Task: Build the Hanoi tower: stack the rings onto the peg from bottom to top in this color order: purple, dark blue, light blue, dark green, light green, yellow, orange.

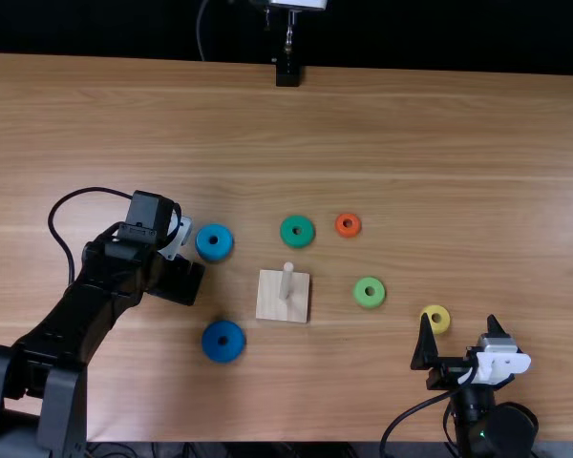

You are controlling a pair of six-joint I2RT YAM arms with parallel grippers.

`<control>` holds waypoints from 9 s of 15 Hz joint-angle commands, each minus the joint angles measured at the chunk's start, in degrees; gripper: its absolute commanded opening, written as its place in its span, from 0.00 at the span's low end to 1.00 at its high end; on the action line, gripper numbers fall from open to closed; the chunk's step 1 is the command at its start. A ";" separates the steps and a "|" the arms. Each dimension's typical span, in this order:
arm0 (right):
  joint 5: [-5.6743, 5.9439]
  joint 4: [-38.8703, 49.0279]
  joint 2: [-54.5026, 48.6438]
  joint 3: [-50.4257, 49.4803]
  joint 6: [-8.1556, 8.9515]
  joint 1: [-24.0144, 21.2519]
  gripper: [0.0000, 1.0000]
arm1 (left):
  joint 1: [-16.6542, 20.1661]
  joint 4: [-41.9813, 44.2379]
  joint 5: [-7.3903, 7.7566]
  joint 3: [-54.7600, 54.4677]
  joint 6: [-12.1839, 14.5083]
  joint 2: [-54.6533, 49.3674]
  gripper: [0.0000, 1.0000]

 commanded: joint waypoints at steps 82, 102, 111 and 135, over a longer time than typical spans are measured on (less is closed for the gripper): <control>0.64 -3.70 -0.69 -2.39 -0.36 -0.32 1.00 | -27.69 -38.76 0.53 43.87 -15.98 3.88 1.00; 0.64 -3.70 -0.69 -2.39 -0.36 -0.32 1.00 | -11.26 -0.68 0.32 6.52 -15.77 -23.98 1.00; 0.64 -3.70 -0.69 -2.39 -0.36 -0.32 1.00 | -17.41 -1.53 0.32 -12.29 -9.23 -28.46 1.00; 0.64 -3.70 -0.69 -2.39 -0.36 -0.32 1.00 | -26.37 -0.68 -4.00 -13.52 -9.97 -12.73 1.00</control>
